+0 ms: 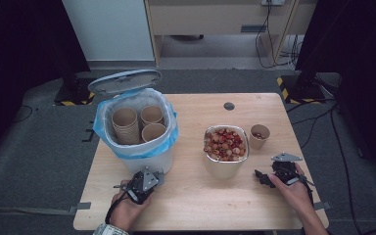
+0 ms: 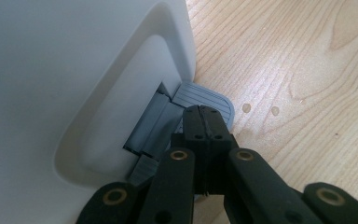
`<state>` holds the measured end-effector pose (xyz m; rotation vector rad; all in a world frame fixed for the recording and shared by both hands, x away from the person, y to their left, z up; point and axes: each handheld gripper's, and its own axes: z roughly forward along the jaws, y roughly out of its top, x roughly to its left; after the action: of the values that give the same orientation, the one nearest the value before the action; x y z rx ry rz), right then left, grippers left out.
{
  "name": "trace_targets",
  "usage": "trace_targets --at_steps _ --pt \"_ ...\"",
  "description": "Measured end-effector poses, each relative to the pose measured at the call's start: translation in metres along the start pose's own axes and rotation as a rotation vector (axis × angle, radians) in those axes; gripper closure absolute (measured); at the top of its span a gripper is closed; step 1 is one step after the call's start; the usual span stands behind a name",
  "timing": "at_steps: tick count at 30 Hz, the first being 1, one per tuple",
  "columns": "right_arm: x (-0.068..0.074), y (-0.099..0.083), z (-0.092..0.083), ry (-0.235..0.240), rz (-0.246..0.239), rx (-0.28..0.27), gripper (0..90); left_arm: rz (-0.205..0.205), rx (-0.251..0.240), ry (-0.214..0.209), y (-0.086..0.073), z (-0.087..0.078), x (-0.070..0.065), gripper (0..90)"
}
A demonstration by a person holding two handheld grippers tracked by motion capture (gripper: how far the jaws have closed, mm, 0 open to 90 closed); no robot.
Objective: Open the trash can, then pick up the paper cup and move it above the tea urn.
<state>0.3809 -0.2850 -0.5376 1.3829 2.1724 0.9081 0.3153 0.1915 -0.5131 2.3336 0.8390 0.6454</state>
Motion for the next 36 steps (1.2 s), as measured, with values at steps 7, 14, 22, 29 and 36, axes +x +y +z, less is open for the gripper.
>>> trace_targets --at_steps 7,14,22,29,36 --pt "-0.001 0.003 -0.002 -0.019 0.010 -0.030 5.4 0.003 0.002 0.003 0.000 0.000 0.000 89.8" --pt "-0.004 0.004 -0.004 -0.032 0.040 -0.049 5.5 0.004 0.001 0.003 0.000 0.000 0.000 89.8" --pt "-0.006 0.010 -0.010 -0.048 0.068 -0.084 6.1 0.001 0.000 0.002 0.000 0.000 0.000 89.8" --pt "-0.008 0.023 -0.015 -0.068 0.049 -0.089 6.2 0.001 0.000 0.003 0.000 0.000 0.000 89.8" --pt "-0.008 0.047 -0.020 -0.054 0.033 -0.107 6.3 0.004 0.000 0.005 0.000 0.000 -0.001 89.8"
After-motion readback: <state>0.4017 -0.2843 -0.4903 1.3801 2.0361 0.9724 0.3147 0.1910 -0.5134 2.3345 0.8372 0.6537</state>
